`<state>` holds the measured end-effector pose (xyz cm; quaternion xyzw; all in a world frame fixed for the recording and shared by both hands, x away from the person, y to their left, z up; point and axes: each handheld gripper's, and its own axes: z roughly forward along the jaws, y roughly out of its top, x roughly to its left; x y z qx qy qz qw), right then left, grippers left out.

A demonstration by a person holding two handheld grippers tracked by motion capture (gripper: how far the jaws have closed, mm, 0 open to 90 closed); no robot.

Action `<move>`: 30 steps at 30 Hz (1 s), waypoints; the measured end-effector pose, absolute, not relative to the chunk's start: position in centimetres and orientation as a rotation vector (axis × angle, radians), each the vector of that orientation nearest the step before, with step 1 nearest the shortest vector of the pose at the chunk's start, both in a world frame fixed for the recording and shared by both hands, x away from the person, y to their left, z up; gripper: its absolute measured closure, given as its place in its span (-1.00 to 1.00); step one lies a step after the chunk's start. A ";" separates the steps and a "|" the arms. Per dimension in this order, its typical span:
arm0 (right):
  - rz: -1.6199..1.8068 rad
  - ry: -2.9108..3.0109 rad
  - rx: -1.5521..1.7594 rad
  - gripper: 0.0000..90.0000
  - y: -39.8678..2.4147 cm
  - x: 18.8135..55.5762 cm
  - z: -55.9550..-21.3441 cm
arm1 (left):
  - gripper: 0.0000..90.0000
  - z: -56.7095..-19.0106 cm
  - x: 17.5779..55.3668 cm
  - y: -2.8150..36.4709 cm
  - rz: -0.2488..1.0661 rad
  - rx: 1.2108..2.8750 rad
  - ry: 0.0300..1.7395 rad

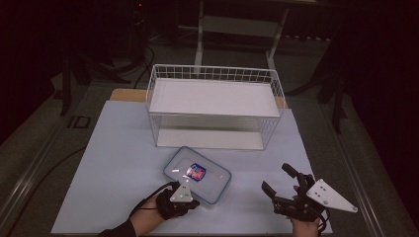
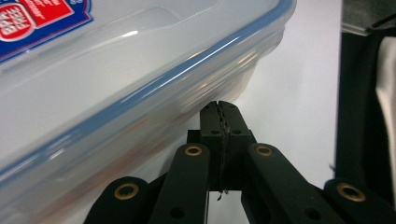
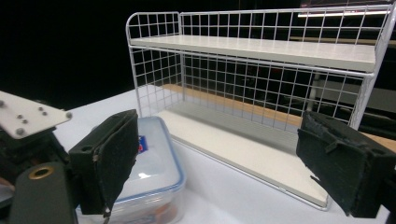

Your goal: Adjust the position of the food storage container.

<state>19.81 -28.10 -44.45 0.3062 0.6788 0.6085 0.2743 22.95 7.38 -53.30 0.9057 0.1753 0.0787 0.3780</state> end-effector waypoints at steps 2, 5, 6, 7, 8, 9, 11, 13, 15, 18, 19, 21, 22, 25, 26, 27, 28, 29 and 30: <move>1.637 1.827 0.824 -0.71 -28.1 19.8 -44.5 | 1.00 -53.3 23.3 6.9 0.194 2.313 0.449; 1.639 1.829 0.823 -0.71 -28.1 19.8 -44.5 | 1.00 -53.4 23.7 6.2 0.191 2.308 0.440; 1.638 1.832 0.824 -0.71 -28.1 19.8 -44.5 | 1.00 -53.4 23.8 6.1 0.198 2.311 0.429; 1.637 1.832 0.824 -0.71 -28.1 19.8 -44.5 | 1.00 -53.4 23.8 6.0 0.196 2.319 0.421; 1.638 1.835 0.822 -0.71 -28.1 19.8 -44.5 | 1.00 -53.3 23.7 6.1 0.192 2.313 0.419; 1.639 1.838 0.821 -0.71 -28.1 19.8 -44.5 | 1.00 -53.1 23.6 6.3 0.197 2.309 0.419; 1.638 1.840 0.819 -0.71 -28.1 19.8 -44.5 | 1.00 -52.7 23.4 7.2 0.202 2.298 0.427; 1.640 1.842 0.818 -0.71 -28.0 19.8 -44.5 | 1.00 -52.4 23.3 7.9 0.205 2.295 0.440; 1.643 1.843 0.815 -0.71 -28.0 19.8 -44.6 | 1.00 -52.2 23.3 10.4 0.227 2.292 0.510; 1.638 1.840 0.809 -0.71 -28.0 19.8 -44.5 | 1.00 -52.3 23.7 13.2 0.263 2.295 0.593; 1.637 1.837 0.812 -0.71 -28.0 19.7 -44.5 | 1.00 -52.3 23.9 14.0 0.281 2.290 0.618; 1.636 1.831 0.811 -0.71 -28.0 19.7 -44.4 | 1.00 -52.3 24.5 16.0 0.304 2.267 0.685; 1.635 1.830 0.811 -0.71 -28.0 19.7 -44.4 | 1.00 -52.4 24.9 16.7 0.318 2.256 0.714; 1.632 1.830 0.808 -0.71 -28.0 19.7 -44.4 | 1.00 -52.6 26.2 18.1 0.338 2.228 0.776; 1.631 1.830 0.806 -0.71 -28.0 19.7 -44.4 | 1.00 -52.8 26.6 18.3 0.337 2.222 0.788; 1.631 1.832 0.806 -0.71 -27.9 19.7 -44.4 | 1.00 -52.9 27.1 18.3 0.340 2.218 0.799; 1.631 1.836 0.809 -0.71 -27.9 19.7 -44.4 | 1.00 -53.1 27.5 18.3 0.334 2.220 0.803; 1.629 1.837 0.808 -0.71 -27.8 19.7 -44.4 | 1.00 -53.2 27.9 18.1 0.337 2.221 0.800; 1.629 1.838 0.809 -0.71 -27.8 19.7 -44.5 | 1.00 -53.3 28.2 17.9 0.327 2.215 0.801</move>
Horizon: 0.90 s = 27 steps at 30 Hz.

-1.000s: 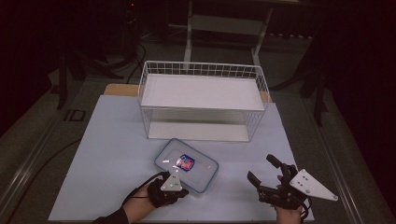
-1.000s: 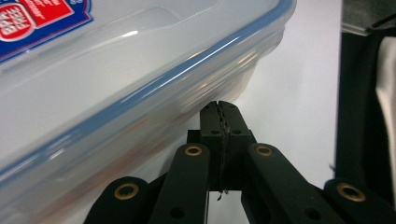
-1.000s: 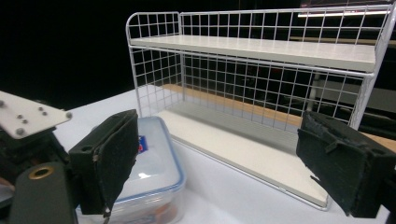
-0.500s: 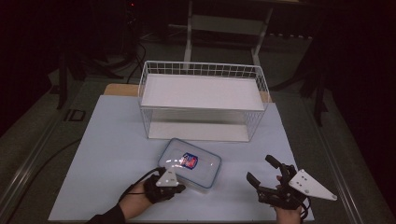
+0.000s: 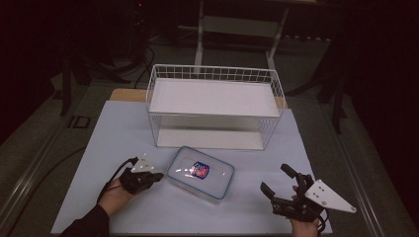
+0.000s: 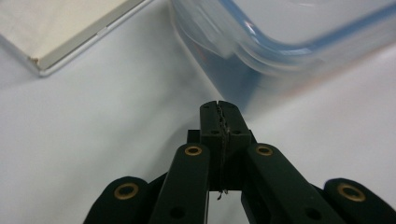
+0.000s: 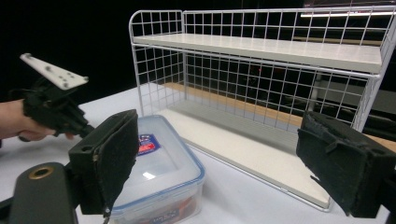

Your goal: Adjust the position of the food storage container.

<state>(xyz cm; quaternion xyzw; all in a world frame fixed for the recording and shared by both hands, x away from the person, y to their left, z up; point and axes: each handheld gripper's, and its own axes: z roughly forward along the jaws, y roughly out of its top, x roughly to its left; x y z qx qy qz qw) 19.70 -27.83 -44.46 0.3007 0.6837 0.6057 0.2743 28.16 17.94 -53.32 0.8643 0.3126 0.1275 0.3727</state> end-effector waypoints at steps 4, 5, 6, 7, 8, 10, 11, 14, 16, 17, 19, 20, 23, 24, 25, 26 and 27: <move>1.630 1.838 0.813 -0.71 -28.0 19.8 -44.5 | 1.00 -53.7 28.8 17.1 0.302 2.214 0.781; 1.632 1.836 0.817 -0.71 -28.0 19.8 -44.5 | 1.00 -53.6 28.8 17.0 0.306 2.219 0.774; 1.633 1.838 0.818 -0.71 -28.0 19.8 -44.6 | 1.00 -53.6 28.7 16.9 0.291 2.212 0.768; 1.630 1.838 0.816 -0.71 -28.0 19.8 -44.6 | 1.00 -53.4 28.6 16.9 0.291 2.214 0.762; 1.630 1.837 0.814 -0.71 -28.0 19.8 -44.6 | 1.00 -53.3 28.4 16.7 0.288 2.215 0.756; 1.631 1.837 0.814 -0.71 -28.0 19.8 -44.6 | 1.00 -53.1 28.1 16.4 0.276 2.214 0.734; 1.631 1.837 0.812 -0.71 -28.0 19.8 -44.5 | 1.00 -53.0 27.9 16.1 0.270 2.217 0.725; 1.627 1.830 0.812 -0.71 -27.9 19.8 -44.6 | 1.00 -52.9 27.4 15.3 0.245 2.224 0.678; 1.628 1.831 0.811 -0.71 -27.9 19.8 -44.6 | 1.00 -52.9 27.1 14.7 0.231 2.227 0.660; 1.627 1.829 0.813 -0.71 -27.9 19.9 -44.6 | 1.00 -52.9 27.0 14.5 0.219 2.224 0.649; 1.626 1.838 0.813 -0.71 -27.9 19.9 -44.7 | 1.00 -52.8 26.8 14.0 0.206 2.230 0.635; 1.620 1.839 0.812 -0.71 -27.9 20.0 -44.8 | 1.00 -52.8 26.7 13.8 0.202 2.234 0.624; 1.616 1.840 0.810 -0.71 -27.9 20.0 -44.8 | 1.00 -52.9 26.5 13.0 0.184 2.235 0.613; 1.614 1.839 0.809 -0.71 -27.9 20.0 -44.8 | 1.00 -52.9 26.5 12.8 0.172 2.240 0.609; 1.615 1.840 0.808 -0.71 -27.9 20.0 -44.8 | 1.00 -53.0 26.4 12.5 0.165 2.243 0.601; 1.616 1.840 0.808 -0.71 -27.9 20.0 -44.8 | 1.00 -53.1 26.4 12.3 0.166 2.244 0.595; 1.615 1.841 0.808 -0.71 -27.9 20.0 -44.8 | 1.00 -53.1 26.3 12.0 0.157 2.253 0.585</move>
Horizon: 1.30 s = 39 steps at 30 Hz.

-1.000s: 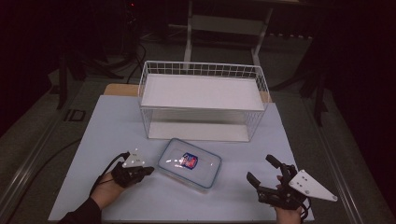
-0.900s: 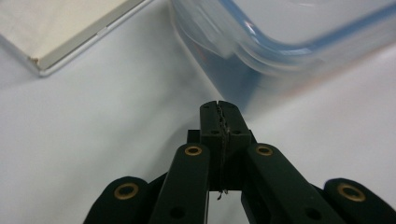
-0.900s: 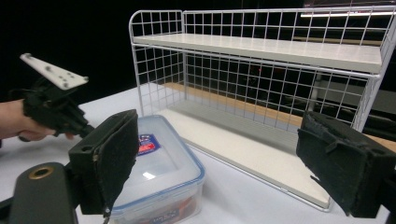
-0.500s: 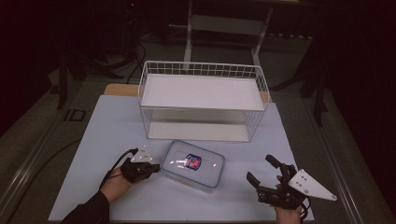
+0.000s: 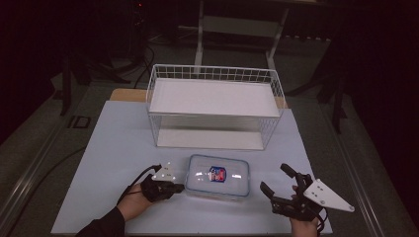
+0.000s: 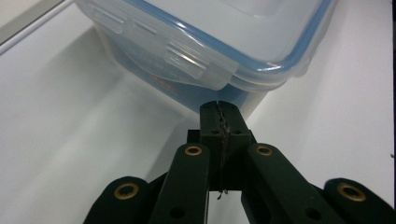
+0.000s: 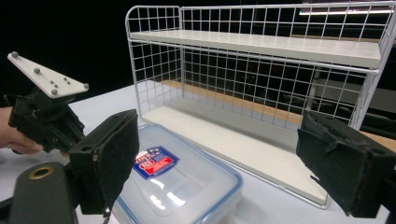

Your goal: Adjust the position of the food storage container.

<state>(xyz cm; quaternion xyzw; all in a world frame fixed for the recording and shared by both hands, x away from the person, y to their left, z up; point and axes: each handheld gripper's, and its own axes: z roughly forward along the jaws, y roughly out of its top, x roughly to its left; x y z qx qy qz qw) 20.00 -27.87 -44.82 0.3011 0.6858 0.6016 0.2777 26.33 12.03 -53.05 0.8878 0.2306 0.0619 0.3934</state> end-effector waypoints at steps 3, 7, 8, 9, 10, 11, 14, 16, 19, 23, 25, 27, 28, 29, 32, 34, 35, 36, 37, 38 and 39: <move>1.615 1.845 0.807 -0.71 -27.8 20.0 -44.8 | 1.00 -53.0 26.3 11.4 0.145 2.251 0.571; 1.618 1.848 0.807 -0.71 -27.8 20.0 -44.9 | 1.00 -53.1 26.4 10.7 0.129 2.250 0.557; 1.616 1.851 0.806 -0.71 -27.8 20.0 -44.9 | 1.00 -53.1 26.4 10.5 0.122 2.247 0.556; 1.618 1.852 0.804 -0.71 -27.8 20.0 -44.9 | 1.00 -53.1 26.4 10.4 0.113 2.247 0.550; 1.618 1.852 0.804 -0.71 -27.8 20.1 -44.9 | 1.00 -53.1 26.5 10.2 0.111 2.245 0.539; 1.618 1.854 0.805 -0.71 -27.8 20.1 -44.9 | 1.00 -53.1 26.5 10.0 0.105 2.244 0.539; 1.619 1.857 0.807 -0.71 -27.8 20.1 -45.0 | 1.00 -53.2 26.4 9.8 0.097 2.235 0.522; 1.614 1.862 0.807 -0.71 -27.7 20.1 -45.0 | 0.99 -53.1 26.4 9.8 0.098 2.234 0.522; 1.611 1.867 0.806 -0.71 -27.7 20.2 -45.0 | 0.99 -52.7 26.2 10.2 0.112 2.232 0.528; 1.611 1.880 0.805 -0.72 -27.5 20.3 -45.1 | 0.53 -51.9 26.0 11.3 0.114 2.209 0.572; 1.607 1.890 0.805 -0.72 -27.4 20.3 -45.2 | 0.29 -51.2 26.0 12.0 0.115 2.179 0.611; 1.599 1.904 0.799 -0.72 -27.3 20.5 -45.3 | 0.07 -50.5 26.0 12.6 0.102 2.140 0.633; 1.603 1.909 0.797 -0.73 -27.3 20.5 -45.3 | -0.05 -50.0 26.0 12.8 0.105 2.115 0.648; 1.600 1.917 0.795 -0.75 -27.2 20.6 -45.3 | -0.18 -49.5 26.0 12.9 0.091 2.082 0.656; 1.591 1.917 0.773 -0.75 -27.0 20.7 -45.1 | -0.63 -48.0 26.0 13.0 0.053 2.017 0.658; 1.595 1.916 0.770 -0.76 -26.9 20.8 -44.9 | -0.70 -46.7 26.2 12.8 0.061 1.938 0.665; 1.595 1.916 0.770 -0.76 -26.9 20.8 -44.9 | -0.81 -46.7 26.2 12.8 0.061 1.938 0.665; 1.604 1.924 0.767 -0.76 -26.7 21.0 -44.8 | -0.81 -46.3 26.4 12.7 0.061 1.908 0.673; 1.602 1.926 0.765 -0.76 -26.6 21.2 -44.8 | -0.91 -46.0 26.5 12.6 0.070 1.896 0.681; 1.598 1.925 0.765 -0.76 -26.6 21.3 -44.7 | -0.96 -45.7 26.6 12.5 0.081 1.883 0.692; 1.584 1.915 0.761 -0.76 -26.6 21.4 -44.6 | -0.96 -45.4 26.8 12.3 0.082 1.873 0.704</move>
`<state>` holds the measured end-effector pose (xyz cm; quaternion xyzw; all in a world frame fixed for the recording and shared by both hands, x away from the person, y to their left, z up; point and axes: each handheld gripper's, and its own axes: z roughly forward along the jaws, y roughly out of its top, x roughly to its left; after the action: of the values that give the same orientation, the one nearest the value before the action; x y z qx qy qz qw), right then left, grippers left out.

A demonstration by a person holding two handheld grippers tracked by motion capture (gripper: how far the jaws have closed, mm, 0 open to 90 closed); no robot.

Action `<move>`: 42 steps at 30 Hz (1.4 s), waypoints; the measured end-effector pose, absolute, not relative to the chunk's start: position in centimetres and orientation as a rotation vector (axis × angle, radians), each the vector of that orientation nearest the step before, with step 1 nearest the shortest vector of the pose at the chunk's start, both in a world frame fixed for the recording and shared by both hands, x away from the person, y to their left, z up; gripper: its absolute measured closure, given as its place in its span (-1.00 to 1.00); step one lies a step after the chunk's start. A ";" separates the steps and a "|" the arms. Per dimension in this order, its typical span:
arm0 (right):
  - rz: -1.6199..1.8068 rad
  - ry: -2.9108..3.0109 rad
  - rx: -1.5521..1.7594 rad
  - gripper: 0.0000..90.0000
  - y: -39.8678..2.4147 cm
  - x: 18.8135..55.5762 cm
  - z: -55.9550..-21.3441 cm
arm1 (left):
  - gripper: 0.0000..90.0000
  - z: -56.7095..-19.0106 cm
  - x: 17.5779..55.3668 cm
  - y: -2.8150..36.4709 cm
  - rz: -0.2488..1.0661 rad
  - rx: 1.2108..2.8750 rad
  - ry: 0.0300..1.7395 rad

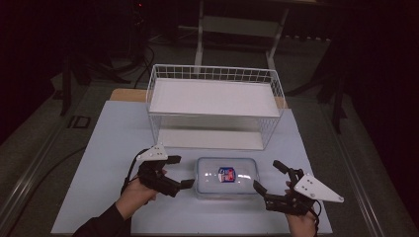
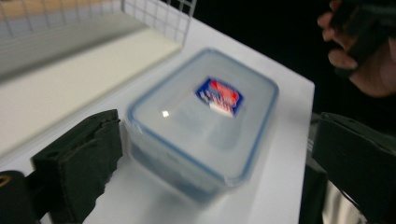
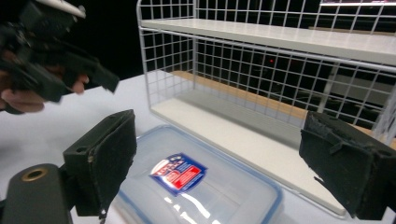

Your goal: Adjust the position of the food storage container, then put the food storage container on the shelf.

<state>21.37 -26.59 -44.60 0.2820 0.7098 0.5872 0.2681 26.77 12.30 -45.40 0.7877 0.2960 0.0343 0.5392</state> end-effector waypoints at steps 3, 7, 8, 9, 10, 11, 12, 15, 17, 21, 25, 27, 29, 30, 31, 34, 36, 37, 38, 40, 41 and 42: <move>1.552 1.907 0.764 -0.74 -26.9 21.7 -44.2 | -0.96 -44.8 27.3 11.7 0.081 1.846 0.743; 1.539 1.974 0.810 -0.69 -27.6 22.6 -43.7 | -0.96 -44.4 27.9 11.1 0.077 1.833 0.763; 1.529 1.987 0.832 -0.69 -27.7 22.8 -43.7 | -0.96 -44.4 28.1 11.0 0.066 1.837 0.770; 1.512 2.002 0.849 -0.68 -27.9 23.1 -43.6 | -0.96 -44.5 28.3 10.8 0.056 1.830 0.777; 1.511 2.009 0.863 -0.68 -28.0 23.4 -43.6 | -0.96 -44.6 28.5 10.6 0.052 1.827 0.790; 1.522 2.016 0.874 -0.68 -28.2 23.6 -43.6 | -0.96 -44.7 28.7 10.5 0.047 1.828 0.803; 1.530 2.024 0.883 -0.68 -28.3 23.9 -43.6 | -0.96 -44.9 28.9 10.3 0.035 1.826 0.814; 1.522 2.051 0.922 -0.69 -28.6 24.7 -43.6 | -0.96 -45.5 29.7 9.9 -0.008 1.829 0.862; 1.480 2.084 0.957 -0.70 -28.6 25.3 -43.7 | -0.96 -45.9 30.1 9.6 -0.017 1.836 0.898; 1.481 2.128 1.045 -0.77 -28.6 26.2 -44.2 | -0.96 -46.8 30.8 9.4 -0.050 1.838 0.968; 1.457 2.154 1.167 -0.77 -28.6 27.3 -45.0 | -0.96 -47.7 31.1 9.5 -0.084 1.846 1.014; 1.463 2.175 1.227 -0.77 -28.8 27.8 -45.5 | -0.96 -48.3 31.4 9.7 -0.119 1.835 1.046; 1.466 2.201 1.288 -0.77 -28.9 28.4 -45.9 | -0.96 -48.7 31.6 9.8 -0.149 1.824 1.072; 1.472 2.221 1.297 -0.77 -28.8 28.6 -46.1 | -0.96 -49.0 31.7 9.8 -0.181 1.818 1.085; 1.460 2.240 1.325 -0.77 -28.7 28.8 -46.3 | -0.96 -49.2 31.8 9.8 -0.203 1.809 1.100; 1.447 2.276 1.355 -0.77 -28.4 29.0 -46.8 | -0.95 -49.8 32.3 9.8 -0.286 1.803 1.158; 1.444 2.295 1.349 -0.77 -28.2 29.0 -47.0 | -0.93 -50.2 32.5 9.9 -0.328 1.785 1.179; 1.447 2.296 1.351 -0.77 -28.2 29.0 -47.1 | -0.93 -50.5 32.7 9.9 -0.350 1.788 1.199; 1.454 2.298 1.357 -0.77 -28.1 29.0 -47.1 | -0.92 -50.8 32.8 10.0 -0.389 1.776 1.207; 1.445 2.295 1.359 -0.77 -28.1 28.9 -47.0 | -0.86 -51.1 32.9 9.9 -0.420 1.782 1.252; 1.444 2.295 1.362 -0.77 -28.1 28.9 -47.0 | -0.82 -51.3 32.9 9.9 -0.449 1.784 1.252; 1.445 2.300 1.363 -0.77 -28.1 28.8 -47.0 | -0.82 -51.5 32.9 9.9 -0.473 1.790 1.259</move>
<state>28.84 -28.13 -47.05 0.4479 0.7559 0.4749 0.0510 32.92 9.89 -51.51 0.7194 0.5061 -0.1901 0.4362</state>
